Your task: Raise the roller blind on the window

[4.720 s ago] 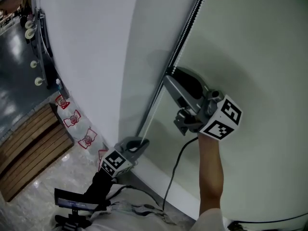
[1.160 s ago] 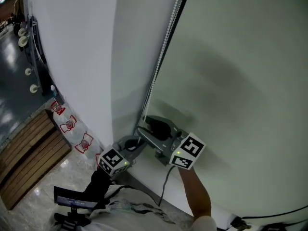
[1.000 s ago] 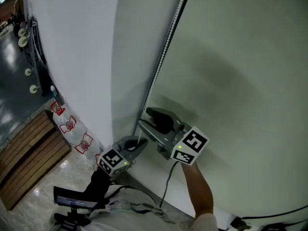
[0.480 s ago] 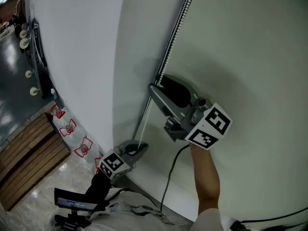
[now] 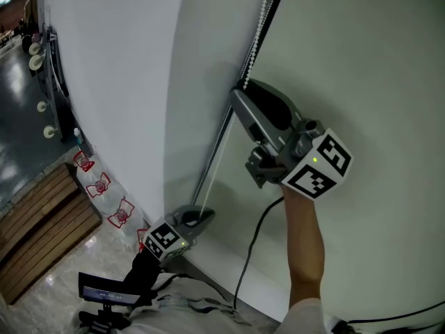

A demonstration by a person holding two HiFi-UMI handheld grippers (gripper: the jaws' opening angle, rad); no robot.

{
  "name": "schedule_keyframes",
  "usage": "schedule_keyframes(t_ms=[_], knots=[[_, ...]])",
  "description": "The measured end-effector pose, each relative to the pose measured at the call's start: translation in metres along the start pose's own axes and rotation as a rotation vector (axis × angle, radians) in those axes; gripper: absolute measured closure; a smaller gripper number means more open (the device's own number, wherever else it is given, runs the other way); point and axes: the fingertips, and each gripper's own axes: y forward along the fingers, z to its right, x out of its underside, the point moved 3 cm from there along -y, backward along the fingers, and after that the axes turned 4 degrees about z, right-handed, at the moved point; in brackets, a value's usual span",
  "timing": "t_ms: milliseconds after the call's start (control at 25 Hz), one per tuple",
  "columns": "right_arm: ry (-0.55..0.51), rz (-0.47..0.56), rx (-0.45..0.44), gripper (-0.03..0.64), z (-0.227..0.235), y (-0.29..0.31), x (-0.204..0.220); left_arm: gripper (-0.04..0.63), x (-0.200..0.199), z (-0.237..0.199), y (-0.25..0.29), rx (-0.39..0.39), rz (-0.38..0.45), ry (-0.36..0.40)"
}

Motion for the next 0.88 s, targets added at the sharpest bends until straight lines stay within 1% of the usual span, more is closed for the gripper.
schedule_keyframes(t_ms=[40, 120, 360, 600, 880], knots=[[0.004, 0.002, 0.006, 0.573, 0.001, 0.000, 0.000, 0.597, 0.000, 0.000, 0.000, 0.000, -0.001, -0.002], [0.022, 0.002, 0.016, 0.595, 0.003, -0.001, 0.001, 0.597, 0.002, 0.000, 0.000, -0.002, -0.003, -0.004], [0.127, 0.026, 0.009, 0.603, 0.000, -0.010, 0.006, 0.597, 0.003, -0.002, -0.003, -0.008, -0.002, -0.005], [0.108, 0.000, 0.005, 0.603, -0.011, -0.014, 0.003, 0.597, -0.004, -0.002, -0.003, -0.009, 0.010, -0.004], [0.101, -0.024, 0.000, 0.609, -0.021, -0.021, 0.004, 0.597, -0.007, 0.003, -0.001, 0.011, 0.019, -0.009]])
